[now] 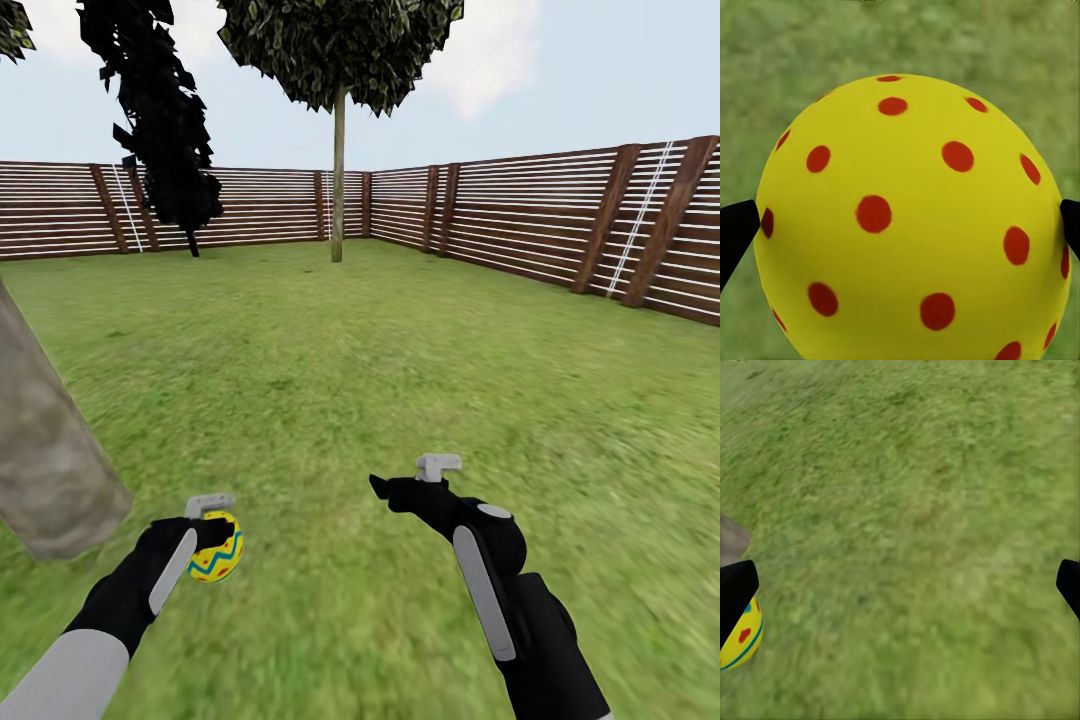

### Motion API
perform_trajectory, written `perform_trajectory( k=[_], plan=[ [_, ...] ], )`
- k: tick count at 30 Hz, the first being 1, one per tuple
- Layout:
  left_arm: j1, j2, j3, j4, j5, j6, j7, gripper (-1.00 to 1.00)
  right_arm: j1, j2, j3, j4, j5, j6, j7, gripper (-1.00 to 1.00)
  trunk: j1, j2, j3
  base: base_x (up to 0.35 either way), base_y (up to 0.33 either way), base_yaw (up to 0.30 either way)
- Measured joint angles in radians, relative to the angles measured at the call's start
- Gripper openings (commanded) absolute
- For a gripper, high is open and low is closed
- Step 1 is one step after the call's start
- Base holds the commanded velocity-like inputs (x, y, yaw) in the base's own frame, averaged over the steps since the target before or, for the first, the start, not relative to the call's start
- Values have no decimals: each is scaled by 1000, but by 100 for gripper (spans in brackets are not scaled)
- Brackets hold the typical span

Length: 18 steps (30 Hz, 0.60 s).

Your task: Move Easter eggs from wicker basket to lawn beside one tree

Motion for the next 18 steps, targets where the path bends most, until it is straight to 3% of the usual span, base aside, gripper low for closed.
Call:
perform_trajectory(
  k=[6,18],
  plan=[
    [0,1,1,-10,0,0,0,-100,0,-1,0,0,0,0,0,100,0,0,0,6,0,0],
    [1,1,1,-13,0,-29,0,-100,0,-1,0,-1,0,0,0,100,6,-3,-46,0,0,0]
  ],
)
